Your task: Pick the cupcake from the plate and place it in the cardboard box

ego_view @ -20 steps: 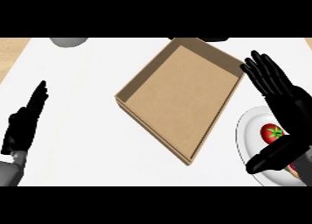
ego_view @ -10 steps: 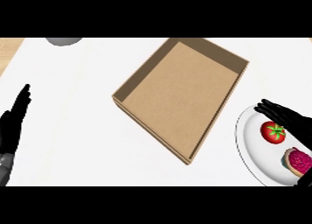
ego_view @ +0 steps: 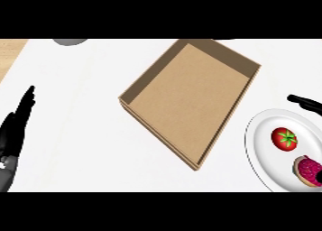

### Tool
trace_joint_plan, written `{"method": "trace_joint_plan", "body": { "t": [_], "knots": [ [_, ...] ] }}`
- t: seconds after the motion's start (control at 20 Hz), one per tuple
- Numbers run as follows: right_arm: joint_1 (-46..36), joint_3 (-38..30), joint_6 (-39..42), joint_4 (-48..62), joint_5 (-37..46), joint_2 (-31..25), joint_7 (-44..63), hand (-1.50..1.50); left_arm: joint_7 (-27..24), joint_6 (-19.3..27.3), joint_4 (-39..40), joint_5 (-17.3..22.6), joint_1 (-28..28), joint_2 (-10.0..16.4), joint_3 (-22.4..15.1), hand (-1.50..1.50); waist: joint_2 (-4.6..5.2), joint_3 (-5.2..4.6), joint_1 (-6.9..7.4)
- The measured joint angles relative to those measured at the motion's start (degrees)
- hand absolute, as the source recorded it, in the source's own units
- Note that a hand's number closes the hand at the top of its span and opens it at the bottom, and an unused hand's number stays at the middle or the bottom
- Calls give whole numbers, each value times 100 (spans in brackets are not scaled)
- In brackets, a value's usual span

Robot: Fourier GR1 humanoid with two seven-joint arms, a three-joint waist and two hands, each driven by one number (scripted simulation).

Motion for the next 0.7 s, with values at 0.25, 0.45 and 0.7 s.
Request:
{"method": "trace_joint_plan", "body": {
  "t": [0.25,0.45,0.7],
  "knots": [
    [-104,545,-561,76,1124,-606,-655,-150,27,-2,11,-60,-81,-9,-17,0,5,-16,64],
    [-232,1126,-1039,334,2055,-851,-1066,-150,61,-9,35,-113,-156,-36,-36,0,8,-29,107],
    [-503,1675,-1443,935,2772,-942,-1453,-150,125,-54,58,-151,-208,-33,-1,0,-12,-43,71]
  ]
}}
